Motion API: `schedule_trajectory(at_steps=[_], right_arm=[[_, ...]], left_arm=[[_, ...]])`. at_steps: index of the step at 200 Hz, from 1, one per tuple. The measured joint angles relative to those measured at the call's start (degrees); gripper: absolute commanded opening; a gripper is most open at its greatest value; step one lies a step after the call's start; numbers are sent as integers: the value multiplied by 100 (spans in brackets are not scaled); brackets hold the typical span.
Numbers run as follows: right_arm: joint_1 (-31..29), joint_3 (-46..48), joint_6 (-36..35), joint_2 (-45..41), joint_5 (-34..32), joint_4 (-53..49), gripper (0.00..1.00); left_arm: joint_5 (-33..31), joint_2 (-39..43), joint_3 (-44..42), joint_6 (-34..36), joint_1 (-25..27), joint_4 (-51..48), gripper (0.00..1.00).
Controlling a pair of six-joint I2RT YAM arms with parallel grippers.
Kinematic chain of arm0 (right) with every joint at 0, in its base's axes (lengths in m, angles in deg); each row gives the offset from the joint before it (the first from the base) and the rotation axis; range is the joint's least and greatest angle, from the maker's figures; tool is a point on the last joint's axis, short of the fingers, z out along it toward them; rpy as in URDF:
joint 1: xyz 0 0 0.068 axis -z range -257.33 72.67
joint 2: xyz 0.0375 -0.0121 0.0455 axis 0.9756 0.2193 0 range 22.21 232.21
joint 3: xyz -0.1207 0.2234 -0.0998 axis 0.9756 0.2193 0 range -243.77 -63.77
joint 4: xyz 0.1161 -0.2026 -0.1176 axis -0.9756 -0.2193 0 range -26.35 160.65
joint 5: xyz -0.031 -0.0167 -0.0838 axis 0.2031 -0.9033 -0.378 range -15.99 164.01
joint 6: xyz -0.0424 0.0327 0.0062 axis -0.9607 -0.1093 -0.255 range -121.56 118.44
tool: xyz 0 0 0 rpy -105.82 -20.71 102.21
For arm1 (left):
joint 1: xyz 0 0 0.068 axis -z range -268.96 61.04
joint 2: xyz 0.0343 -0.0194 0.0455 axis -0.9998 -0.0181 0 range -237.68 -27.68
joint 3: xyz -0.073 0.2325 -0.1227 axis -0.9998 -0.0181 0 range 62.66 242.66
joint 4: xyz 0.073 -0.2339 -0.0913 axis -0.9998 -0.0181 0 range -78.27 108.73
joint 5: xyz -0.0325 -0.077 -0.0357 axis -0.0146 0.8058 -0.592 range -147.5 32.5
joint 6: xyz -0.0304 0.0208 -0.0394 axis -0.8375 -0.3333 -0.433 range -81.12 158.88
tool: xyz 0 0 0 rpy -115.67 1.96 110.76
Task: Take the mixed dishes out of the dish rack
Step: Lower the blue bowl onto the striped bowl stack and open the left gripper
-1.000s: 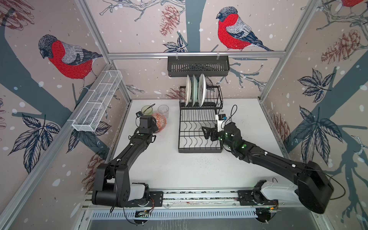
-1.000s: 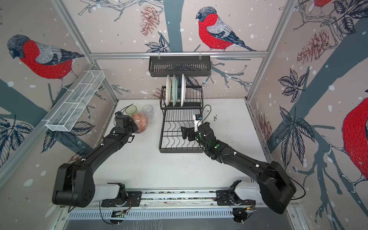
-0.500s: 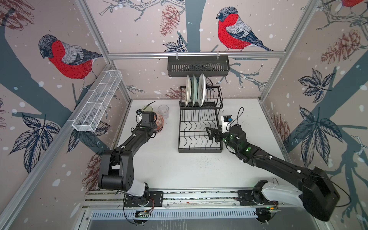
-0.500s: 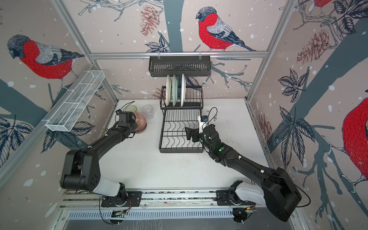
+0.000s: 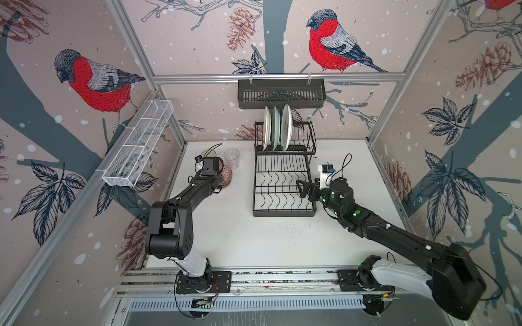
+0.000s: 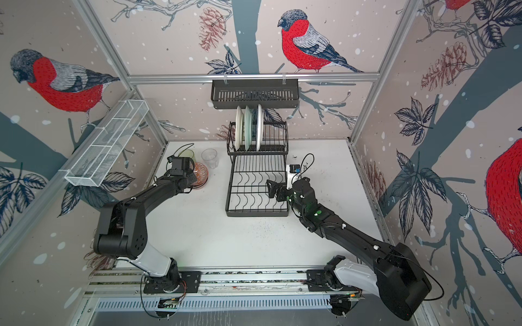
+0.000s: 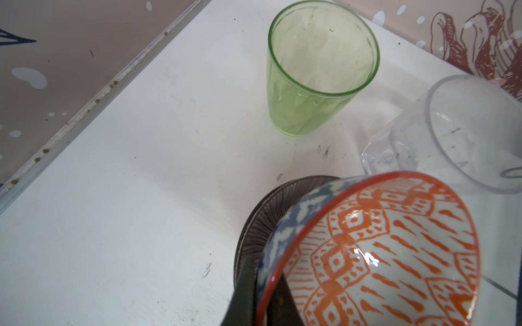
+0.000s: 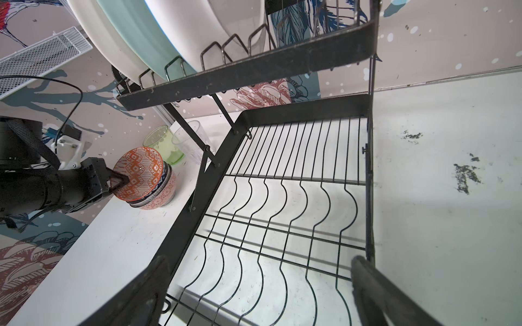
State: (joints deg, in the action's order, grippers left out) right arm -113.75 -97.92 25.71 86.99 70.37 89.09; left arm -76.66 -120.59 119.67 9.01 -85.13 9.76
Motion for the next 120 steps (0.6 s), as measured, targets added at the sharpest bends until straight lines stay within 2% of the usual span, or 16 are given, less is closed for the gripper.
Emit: schedule_trajectory(at_steps=[18,33,48,70,87,120], right_arm=[[11,0,7,-9,2,-2,100],[22,0,81,-13,22,-2,99],[33,0,109,-17,24,-13,99],[42,0,111,-20,22,-20,99],[46,-2,114,-20,22,-42,100],[55,-2,131,-20,22,-68,99]], left_arm=[[101,-37,107,31,-2,-68,16],[136,-37,149,33,-2,-63,33],[177,-20,179,26,-2,-68,47],[262,44,205,28,-2,-66,55],[264,92,205,33,-2,-68,70],[267,256,205,31,-2,-111,87]])
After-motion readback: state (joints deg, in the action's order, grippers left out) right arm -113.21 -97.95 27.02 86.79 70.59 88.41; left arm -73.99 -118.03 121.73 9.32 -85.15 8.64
